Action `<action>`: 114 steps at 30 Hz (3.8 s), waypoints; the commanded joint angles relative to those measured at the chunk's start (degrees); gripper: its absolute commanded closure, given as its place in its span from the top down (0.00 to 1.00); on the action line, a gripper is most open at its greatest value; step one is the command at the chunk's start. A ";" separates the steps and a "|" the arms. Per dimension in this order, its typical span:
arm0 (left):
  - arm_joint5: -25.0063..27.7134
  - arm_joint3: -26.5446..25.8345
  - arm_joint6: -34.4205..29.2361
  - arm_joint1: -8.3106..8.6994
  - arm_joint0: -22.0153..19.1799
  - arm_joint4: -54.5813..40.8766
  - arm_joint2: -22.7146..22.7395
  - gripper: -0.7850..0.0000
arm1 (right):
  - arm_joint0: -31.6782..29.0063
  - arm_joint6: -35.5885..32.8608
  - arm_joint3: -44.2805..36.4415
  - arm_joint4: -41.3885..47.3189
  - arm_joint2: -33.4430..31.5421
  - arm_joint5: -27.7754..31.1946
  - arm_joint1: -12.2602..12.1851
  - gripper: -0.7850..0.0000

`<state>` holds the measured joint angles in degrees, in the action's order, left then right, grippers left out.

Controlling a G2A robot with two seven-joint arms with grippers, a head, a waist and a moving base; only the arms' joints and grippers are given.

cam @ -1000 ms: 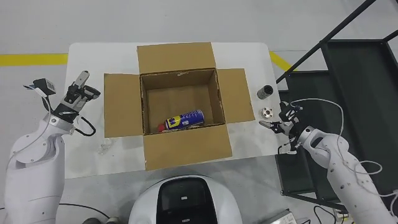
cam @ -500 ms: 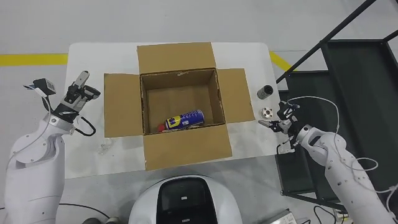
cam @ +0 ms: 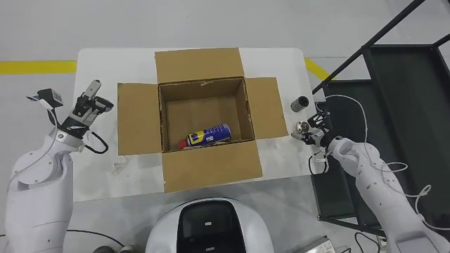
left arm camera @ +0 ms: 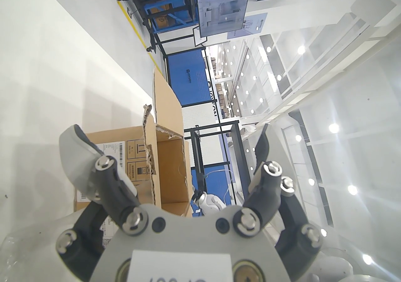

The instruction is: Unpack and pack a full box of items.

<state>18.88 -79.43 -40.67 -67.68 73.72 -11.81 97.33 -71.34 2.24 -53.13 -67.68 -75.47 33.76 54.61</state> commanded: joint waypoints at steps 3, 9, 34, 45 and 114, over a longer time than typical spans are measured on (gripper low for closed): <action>0.00 0.00 0.00 0.00 0.00 0.00 0.00 1.00 | 1.98 0.94 3.06 -0.47 1.41 -0.23 0.58 0.96; 0.00 0.00 0.00 0.00 0.00 0.00 0.00 1.00 | 4.10 1.98 6.96 -1.34 2.85 0.06 1.18 0.87; 0.00 0.00 0.00 0.00 0.00 0.00 0.00 1.00 | 5.76 4.45 10.34 -2.93 3.49 -0.39 1.75 0.00; 0.00 0.00 0.00 0.00 0.00 0.00 0.00 1.00 | 2.10 7.75 4.63 -3.44 0.10 2.07 0.36 0.00; 0.00 0.00 0.00 0.00 0.00 0.00 0.00 1.00 | 5.69 -15.55 -42.78 -5.56 12.22 8.15 0.69 0.00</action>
<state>18.88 -79.43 -40.67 -67.68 73.72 -11.81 97.33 -65.63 -13.43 -95.66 -73.09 -63.42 42.14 55.24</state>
